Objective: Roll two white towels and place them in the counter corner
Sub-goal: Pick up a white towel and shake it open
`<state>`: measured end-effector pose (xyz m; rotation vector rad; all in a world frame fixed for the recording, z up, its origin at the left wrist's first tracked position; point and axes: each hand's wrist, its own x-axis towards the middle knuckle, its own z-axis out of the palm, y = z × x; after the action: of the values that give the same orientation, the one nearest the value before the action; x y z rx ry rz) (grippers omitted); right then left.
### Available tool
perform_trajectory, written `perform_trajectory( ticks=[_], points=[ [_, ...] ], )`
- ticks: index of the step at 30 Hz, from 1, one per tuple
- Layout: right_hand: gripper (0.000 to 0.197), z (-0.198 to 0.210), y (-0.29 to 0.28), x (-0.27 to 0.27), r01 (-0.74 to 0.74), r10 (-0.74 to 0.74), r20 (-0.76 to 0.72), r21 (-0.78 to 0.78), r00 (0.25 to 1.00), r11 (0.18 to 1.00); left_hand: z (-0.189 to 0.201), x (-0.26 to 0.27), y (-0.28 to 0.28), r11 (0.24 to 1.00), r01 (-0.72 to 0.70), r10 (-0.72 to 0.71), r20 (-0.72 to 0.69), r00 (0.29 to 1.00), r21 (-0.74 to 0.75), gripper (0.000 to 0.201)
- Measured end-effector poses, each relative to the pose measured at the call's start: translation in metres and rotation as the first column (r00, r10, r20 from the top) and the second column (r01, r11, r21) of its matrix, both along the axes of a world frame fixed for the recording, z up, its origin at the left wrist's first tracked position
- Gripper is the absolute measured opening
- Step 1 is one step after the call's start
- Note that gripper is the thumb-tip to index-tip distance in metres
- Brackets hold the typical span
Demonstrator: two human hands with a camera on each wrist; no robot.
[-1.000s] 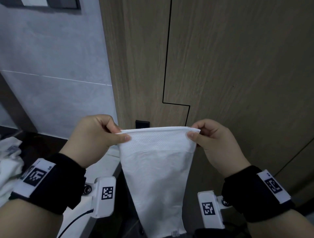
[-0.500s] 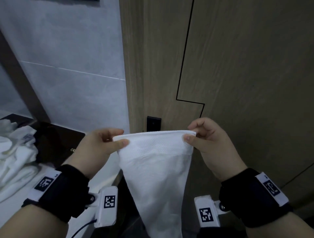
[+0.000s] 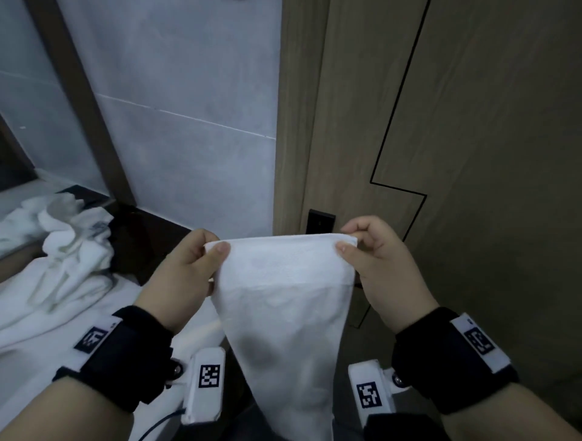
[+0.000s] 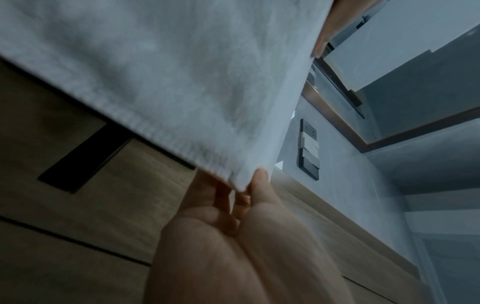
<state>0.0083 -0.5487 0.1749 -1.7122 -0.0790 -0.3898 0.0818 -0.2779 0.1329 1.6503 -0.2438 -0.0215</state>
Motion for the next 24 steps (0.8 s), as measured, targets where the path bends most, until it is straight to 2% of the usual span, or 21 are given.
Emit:
perform_trajectory(
  ticks=[3, 8, 11, 15, 17, 21, 24],
  points=[
    [0.014, -0.003, 0.008, 0.007, -0.009, 0.009, 0.012, -0.013, 1.000, 1.000, 0.001, -0.004, 0.009, 0.985, -0.110, 0.094, 0.114, 0.989, 0.135, 0.037],
    [0.011, -0.013, 0.023, 0.018, -0.061, 0.061, 0.014, -0.011, 0.998, 0.998, 0.000, -0.011, 0.017, 0.935, -0.292, 0.233, 0.271, 0.934, 0.203, 0.022],
    [0.009, -0.017, 0.031, 0.026, -0.072, 0.071, -0.008, -0.034, 0.997, 0.997, 0.000, -0.013, 0.025, 0.923, -0.345, 0.296, 0.258, 0.920, 0.171, 0.020],
    [0.004, -0.018, 0.042, 0.036, -0.120, 0.121, -0.044, 0.024, 0.992, 0.993, 0.007, -0.022, 0.035, 0.954, -0.300, 0.294, 0.172, 0.940, 0.007, 0.029],
    [0.006, -0.019, 0.045, 0.044, -0.131, 0.136, -0.057, 0.081, 0.989, 0.988, 0.009, -0.028, 0.043, 0.961, -0.278, 0.274, 0.125, 0.954, 0.011, 0.030],
    [0.011, -0.022, 0.049, 0.054, -0.170, 0.183, -0.090, 0.140, 0.979, 0.976, 0.004, -0.038, 0.055, 0.946, -0.319, 0.309, 0.148, 0.940, 0.054, 0.004],
    [0.007, -0.027, 0.053, 0.057, -0.207, 0.225, -0.115, 0.152, 0.967, 0.966, -0.009, -0.044, 0.058, 0.930, -0.362, 0.346, 0.182, 0.920, 0.063, 0.021]
  ],
)
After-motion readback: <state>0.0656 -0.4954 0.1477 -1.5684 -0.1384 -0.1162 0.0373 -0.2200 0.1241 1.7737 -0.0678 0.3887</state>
